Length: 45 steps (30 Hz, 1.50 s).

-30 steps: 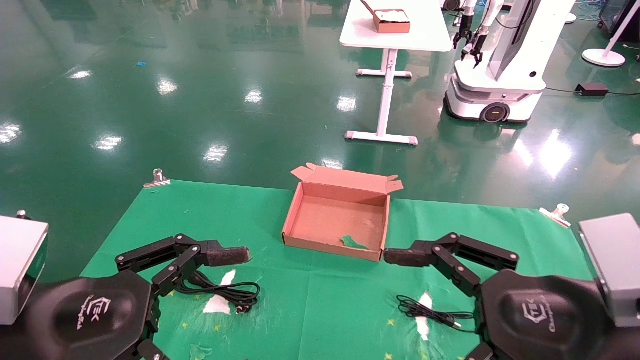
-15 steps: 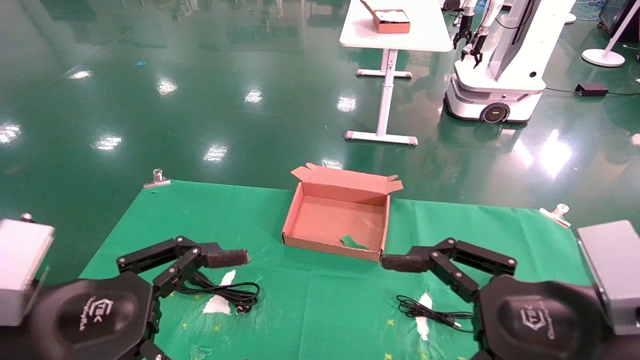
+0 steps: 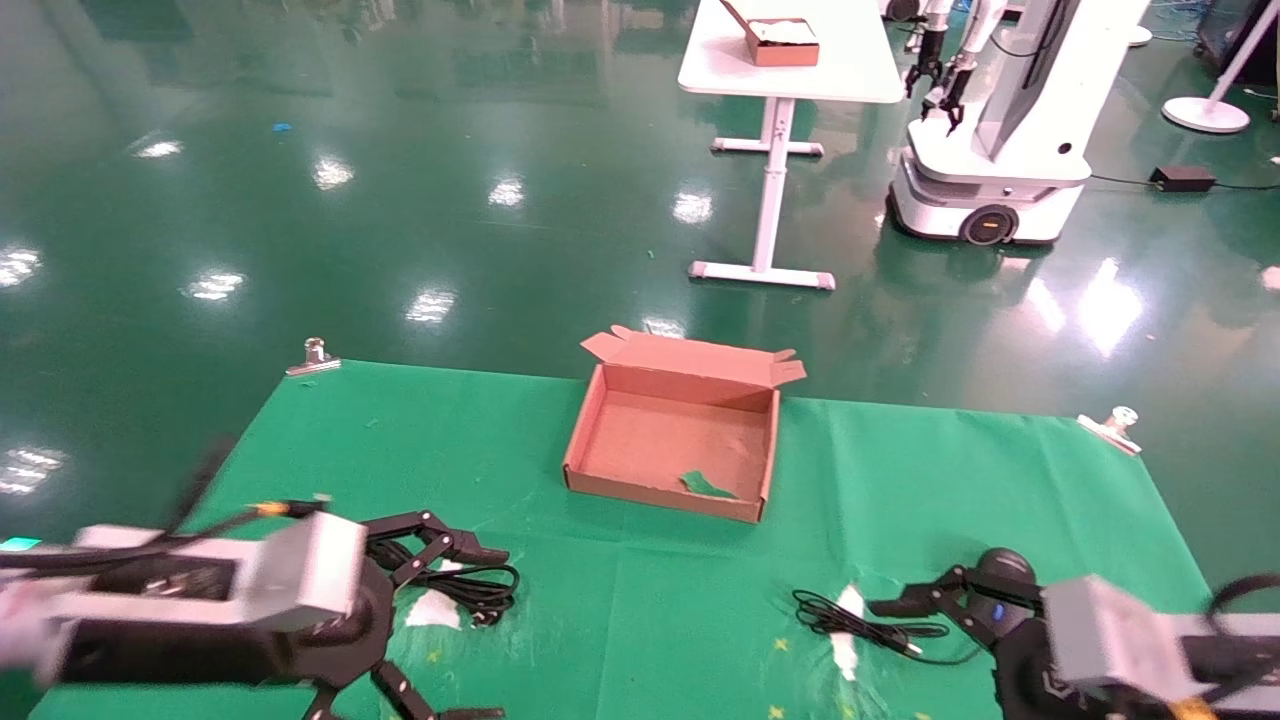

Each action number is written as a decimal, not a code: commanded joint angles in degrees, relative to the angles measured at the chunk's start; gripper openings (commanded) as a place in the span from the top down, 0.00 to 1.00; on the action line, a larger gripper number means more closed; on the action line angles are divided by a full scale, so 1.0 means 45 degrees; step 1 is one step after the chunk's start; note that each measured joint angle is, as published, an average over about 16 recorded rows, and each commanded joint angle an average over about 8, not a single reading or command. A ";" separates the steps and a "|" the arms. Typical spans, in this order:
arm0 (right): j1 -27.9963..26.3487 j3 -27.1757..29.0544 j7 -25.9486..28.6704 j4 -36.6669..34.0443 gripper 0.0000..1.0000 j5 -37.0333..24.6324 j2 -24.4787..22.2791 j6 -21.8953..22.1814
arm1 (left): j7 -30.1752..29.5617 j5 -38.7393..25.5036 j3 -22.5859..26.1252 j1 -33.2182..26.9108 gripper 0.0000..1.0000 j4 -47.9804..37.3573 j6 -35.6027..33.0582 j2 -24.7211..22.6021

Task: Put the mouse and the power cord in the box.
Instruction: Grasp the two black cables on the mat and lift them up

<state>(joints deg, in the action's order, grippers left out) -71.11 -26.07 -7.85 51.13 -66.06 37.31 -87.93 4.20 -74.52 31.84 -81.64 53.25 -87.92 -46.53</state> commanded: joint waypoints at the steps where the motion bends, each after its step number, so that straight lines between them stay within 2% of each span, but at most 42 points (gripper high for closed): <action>1: -0.0501 -0.0535 -0.0736 -0.0801 0.00 -0.1059 0.0089 -0.0022 | 0.0724 -0.1218 0.0655 -0.0848 0.00 -0.0789 0.0006 -0.0564; 7: -0.1984 -0.1436 -0.3117 -0.3742 0.00 -0.3411 0.1753 0.1595 | 0.2990 -0.4187 0.2054 -0.2341 0.00 -0.4020 0.1515 -0.2576; 14: -0.3275 -0.2212 -0.5345 -0.6633 0.00 -0.5075 0.3642 0.3152 | 0.5054 -0.5842 0.2807 -0.3266 0.00 -0.7366 0.3474 -0.3970; 23: -0.4188 -0.2467 -0.7038 -0.9199 0.00 -0.5588 0.4975 0.4229 | 0.6696 -0.6073 0.2862 -0.3549 0.00 -0.9960 0.4891 -0.4637; 36: -0.4604 -0.2492 -0.8160 -1.0721 0.00 -0.5654 0.5308 0.4618 | 0.7813 -0.5809 0.2664 -0.3551 0.00 -1.1221 0.5965 -0.5102; 38: -0.4606 -0.2498 -0.8255 -1.0831 0.04 -0.5663 0.5325 0.4623 | 0.7900 -0.5843 0.2687 -0.3566 0.08 -1.1317 0.6017 -0.5118; 40: -0.4611 -0.2503 -0.8323 -1.0924 0.18 -0.5675 0.5341 0.4629 | 0.7953 -0.5861 0.2697 -0.3579 0.29 -1.1404 0.6057 -0.5128; 45: -0.4627 -0.2515 -0.8418 -1.1115 0.79 -0.5711 0.5370 0.4647 | 0.8012 -0.5870 0.2693 -0.3631 0.89 -1.1577 0.6170 -0.5119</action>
<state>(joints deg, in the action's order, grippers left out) -91.90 -37.37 -45.61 1.36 -91.71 61.43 -67.06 40.18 -100.92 43.96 -97.93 1.38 -60.29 -69.57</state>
